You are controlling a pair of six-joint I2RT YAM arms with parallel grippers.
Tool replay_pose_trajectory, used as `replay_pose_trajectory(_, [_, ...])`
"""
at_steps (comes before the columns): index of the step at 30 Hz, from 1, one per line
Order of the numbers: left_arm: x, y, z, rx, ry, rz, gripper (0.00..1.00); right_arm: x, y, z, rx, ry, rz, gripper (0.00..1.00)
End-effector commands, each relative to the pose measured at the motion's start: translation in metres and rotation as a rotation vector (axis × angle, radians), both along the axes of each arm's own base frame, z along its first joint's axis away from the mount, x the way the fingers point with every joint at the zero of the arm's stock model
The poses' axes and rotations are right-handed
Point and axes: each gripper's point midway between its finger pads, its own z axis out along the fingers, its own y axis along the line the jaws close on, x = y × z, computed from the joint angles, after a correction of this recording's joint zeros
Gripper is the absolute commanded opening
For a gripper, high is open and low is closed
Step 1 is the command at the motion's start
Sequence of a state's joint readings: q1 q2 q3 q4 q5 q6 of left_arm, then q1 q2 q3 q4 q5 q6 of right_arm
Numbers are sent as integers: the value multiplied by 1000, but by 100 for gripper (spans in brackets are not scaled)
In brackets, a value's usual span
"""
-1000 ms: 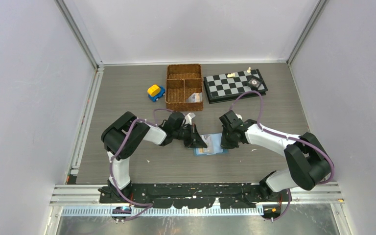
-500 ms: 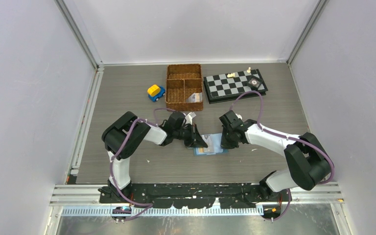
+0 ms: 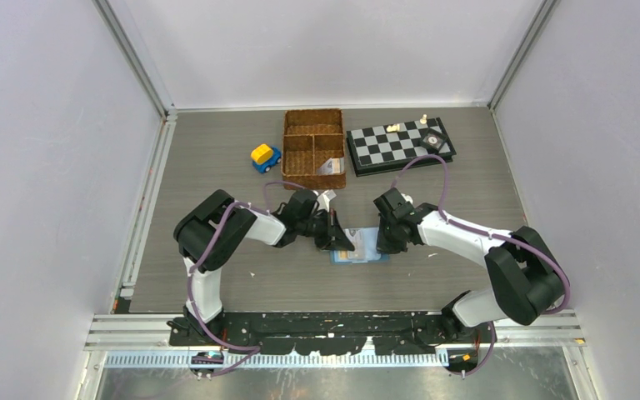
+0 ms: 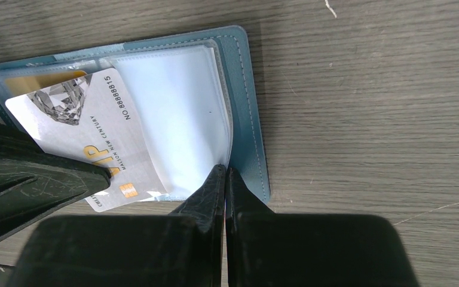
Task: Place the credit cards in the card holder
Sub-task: Insert the credit card into the card holder.
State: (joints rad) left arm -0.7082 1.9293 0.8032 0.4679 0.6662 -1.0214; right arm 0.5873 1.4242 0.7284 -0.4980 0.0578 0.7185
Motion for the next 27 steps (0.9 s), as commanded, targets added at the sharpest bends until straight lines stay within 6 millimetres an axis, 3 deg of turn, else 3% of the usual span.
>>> replay_pose_trajectory(1, [1,1,-13,55,-15,21,0,4,-2,12,-7,-32,-20,2])
replay_pose_trajectory(27, [-8,14,-22,99,70,104,0,4,-4,16,-8,-40,-26,2])
